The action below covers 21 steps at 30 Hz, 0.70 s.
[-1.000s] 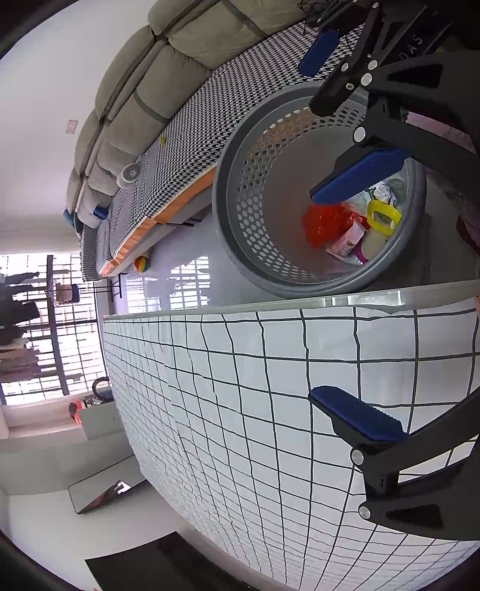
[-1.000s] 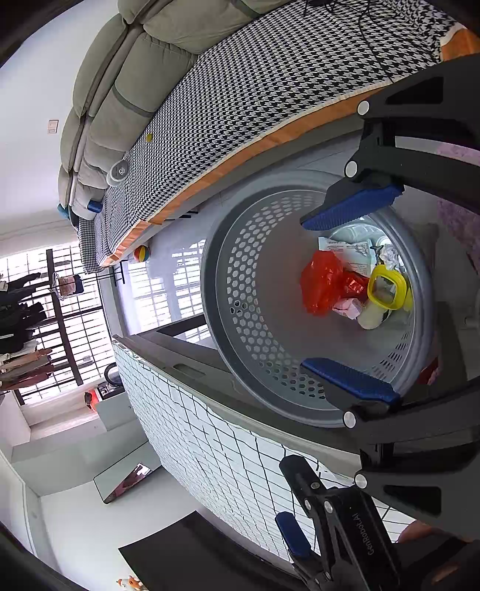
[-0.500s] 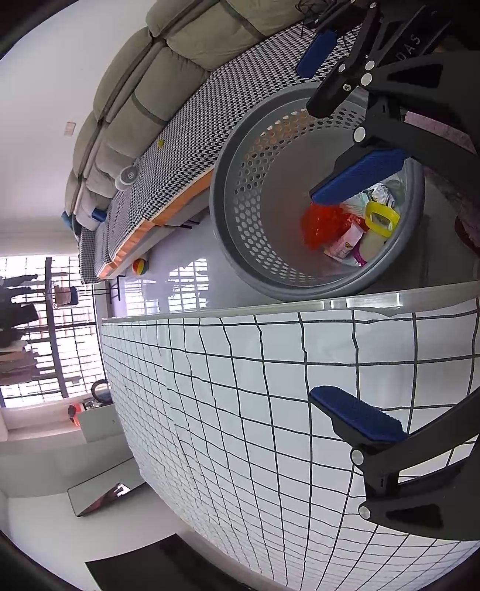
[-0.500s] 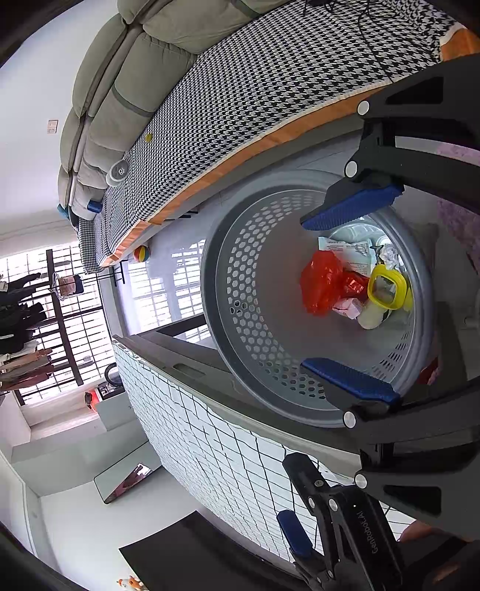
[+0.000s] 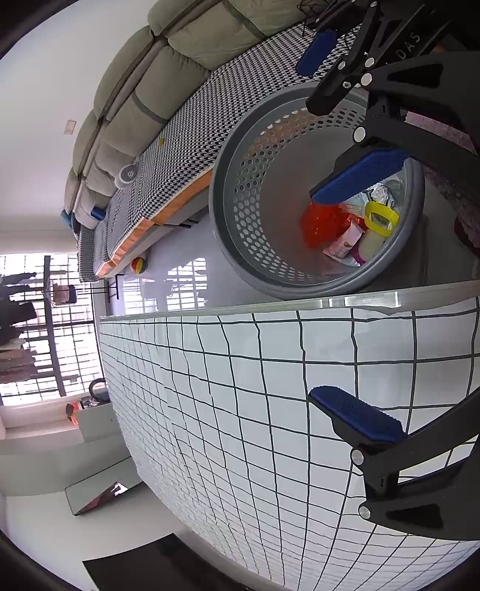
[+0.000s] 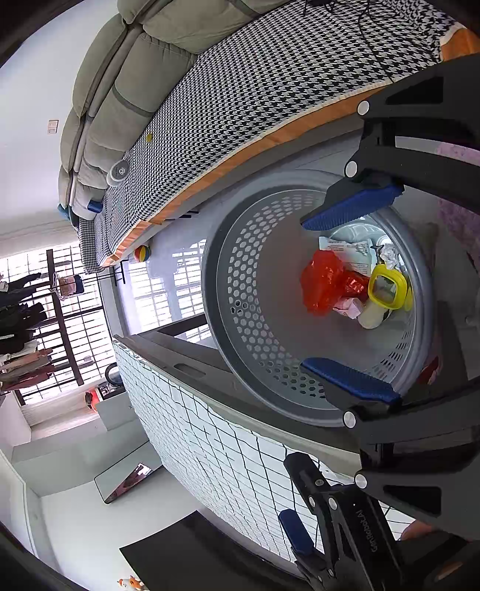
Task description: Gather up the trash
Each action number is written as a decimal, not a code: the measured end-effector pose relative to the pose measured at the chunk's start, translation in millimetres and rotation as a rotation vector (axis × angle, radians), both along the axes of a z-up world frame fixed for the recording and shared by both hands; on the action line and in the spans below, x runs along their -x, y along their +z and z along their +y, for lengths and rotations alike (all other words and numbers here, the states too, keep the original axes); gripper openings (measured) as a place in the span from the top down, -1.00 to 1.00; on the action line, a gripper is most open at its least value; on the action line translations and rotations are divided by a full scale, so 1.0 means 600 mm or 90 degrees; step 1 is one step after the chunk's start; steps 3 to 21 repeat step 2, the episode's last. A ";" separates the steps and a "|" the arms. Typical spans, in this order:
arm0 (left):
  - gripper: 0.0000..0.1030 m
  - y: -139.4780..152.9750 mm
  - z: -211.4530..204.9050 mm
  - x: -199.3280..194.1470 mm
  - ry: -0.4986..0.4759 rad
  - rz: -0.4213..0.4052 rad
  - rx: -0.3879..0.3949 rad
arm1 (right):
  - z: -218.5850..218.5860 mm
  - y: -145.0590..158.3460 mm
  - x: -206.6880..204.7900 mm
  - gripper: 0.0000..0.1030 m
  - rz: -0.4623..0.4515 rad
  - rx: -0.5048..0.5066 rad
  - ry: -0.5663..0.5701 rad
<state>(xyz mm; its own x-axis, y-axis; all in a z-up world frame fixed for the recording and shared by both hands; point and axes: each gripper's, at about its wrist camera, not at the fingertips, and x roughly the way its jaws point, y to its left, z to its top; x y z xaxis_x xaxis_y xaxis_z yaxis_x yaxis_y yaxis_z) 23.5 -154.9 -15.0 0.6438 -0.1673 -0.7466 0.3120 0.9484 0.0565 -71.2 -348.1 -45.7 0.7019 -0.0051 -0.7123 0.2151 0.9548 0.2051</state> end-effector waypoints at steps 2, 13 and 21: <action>-0.87 -0.001 0.000 -0.001 0.000 0.001 -0.001 | 0.001 0.001 0.000 -0.33 0.000 0.000 0.000; -0.87 -0.001 0.000 -0.001 0.000 0.001 -0.001 | 0.001 0.001 0.000 -0.33 0.000 0.000 0.000; -0.87 -0.001 0.000 -0.001 0.000 0.001 -0.001 | 0.001 0.001 0.000 -0.33 0.000 0.000 0.000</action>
